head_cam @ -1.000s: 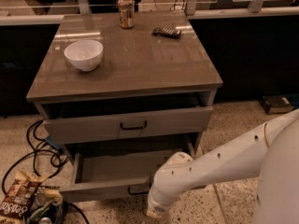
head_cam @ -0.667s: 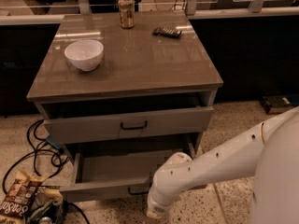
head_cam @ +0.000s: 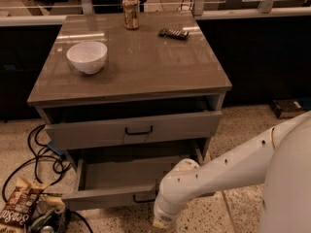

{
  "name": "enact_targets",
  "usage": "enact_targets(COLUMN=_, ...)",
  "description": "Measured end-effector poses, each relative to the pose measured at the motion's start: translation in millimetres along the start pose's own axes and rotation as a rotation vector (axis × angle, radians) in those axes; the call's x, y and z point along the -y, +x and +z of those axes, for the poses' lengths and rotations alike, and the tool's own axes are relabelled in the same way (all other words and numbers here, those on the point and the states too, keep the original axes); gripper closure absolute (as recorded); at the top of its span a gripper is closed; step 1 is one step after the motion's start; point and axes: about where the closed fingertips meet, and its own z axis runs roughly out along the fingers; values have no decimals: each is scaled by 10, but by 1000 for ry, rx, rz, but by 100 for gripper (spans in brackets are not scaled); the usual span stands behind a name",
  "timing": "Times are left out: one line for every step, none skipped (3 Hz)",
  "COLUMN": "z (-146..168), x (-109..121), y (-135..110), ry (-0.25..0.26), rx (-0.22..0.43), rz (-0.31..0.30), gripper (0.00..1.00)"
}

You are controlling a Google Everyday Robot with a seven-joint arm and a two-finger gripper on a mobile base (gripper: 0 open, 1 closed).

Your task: Open middle drawer

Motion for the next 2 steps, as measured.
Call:
enact_targets(z=4, x=-5, y=3, ry=-1, rx=-1, rz=0, gripper=8)
enact_targets(z=8, x=-10, y=5, ry=-3, rx=-1, rz=-1, gripper=0)
